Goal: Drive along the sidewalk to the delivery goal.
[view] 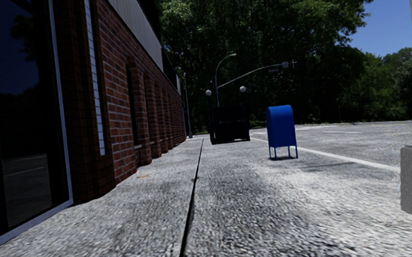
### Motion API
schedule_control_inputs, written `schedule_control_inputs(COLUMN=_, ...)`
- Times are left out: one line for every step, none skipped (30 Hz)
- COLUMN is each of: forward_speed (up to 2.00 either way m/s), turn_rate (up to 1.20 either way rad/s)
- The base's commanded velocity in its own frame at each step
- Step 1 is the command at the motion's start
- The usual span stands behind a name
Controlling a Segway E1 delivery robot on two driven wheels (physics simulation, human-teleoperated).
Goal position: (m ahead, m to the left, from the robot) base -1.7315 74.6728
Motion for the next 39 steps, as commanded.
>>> schedule_control_inputs(forward_speed=2.00, turn_rate=0.00)
schedule_control_inputs(forward_speed=2.00, turn_rate=0.00)
schedule_control_inputs(forward_speed=2.00, turn_rate=0.00)
schedule_control_inputs(forward_speed=2.00, turn_rate=0.00)
schedule_control_inputs(forward_speed=2.00, turn_rate=0.00)
schedule_control_inputs(forward_speed=2.00, turn_rate=0.00)
schedule_control_inputs(forward_speed=2.00, turn_rate=0.00)
schedule_control_inputs(forward_speed=2.00, turn_rate=0.00)
schedule_control_inputs(forward_speed=2.00, turn_rate=0.00)
schedule_control_inputs(forward_speed=2.00, turn_rate=0.00)
schedule_control_inputs(forward_speed=2.00, turn_rate=0.00)
schedule_control_inputs(forward_speed=2.00, turn_rate=0.00)
schedule_control_inputs(forward_speed=2.00, turn_rate=0.00)
schedule_control_inputs(forward_speed=2.00, turn_rate=0.00)
schedule_control_inputs(forward_speed=2.00, turn_rate=0.00)
schedule_control_inputs(forward_speed=2.00, turn_rate=0.00)
schedule_control_inputs(forward_speed=2.00, turn_rate=0.00)
schedule_control_inputs(forward_speed=2.00, turn_rate=0.00)
schedule_control_inputs(forward_speed=2.00, turn_rate=0.00)
schedule_control_inputs(forward_speed=2.00, turn_rate=0.00)
schedule_control_inputs(forward_speed=2.00, turn_rate=0.00)
schedule_control_inputs(forward_speed=2.00, turn_rate=0.00)
schedule_control_inputs(forward_speed=2.00, turn_rate=0.00)
schedule_control_inputs(forward_speed=2.00, turn_rate=0.00)
schedule_control_inputs(forward_speed=2.00, turn_rate=0.00)
schedule_control_inputs(forward_speed=2.00, turn_rate=0.00)
schedule_control_inputs(forward_speed=2.00, turn_rate=0.00)
schedule_control_inputs(forward_speed=2.00, turn_rate=0.00)
schedule_control_inputs(forward_speed=2.00, turn_rate=0.00)
schedule_control_inputs(forward_speed=2.00, turn_rate=0.00)
schedule_control_inputs(forward_speed=2.00, turn_rate=0.00)
schedule_control_inputs(forward_speed=2.00, turn_rate=0.00)
schedule_control_inputs(forward_speed=2.00, turn_rate=0.00)
schedule_control_inputs(forward_speed=2.00, turn_rate=0.00)
schedule_control_inputs(forward_speed=2.00, turn_rate=0.00)
schedule_control_inputs(forward_speed=2.00, turn_rate=0.00)
schedule_control_inputs(forward_speed=2.00, turn_rate=0.00)
schedule_control_inputs(forward_speed=2.00, turn_rate=0.00)
schedule_control_inputs(forward_speed=2.00, turn_rate=0.00)
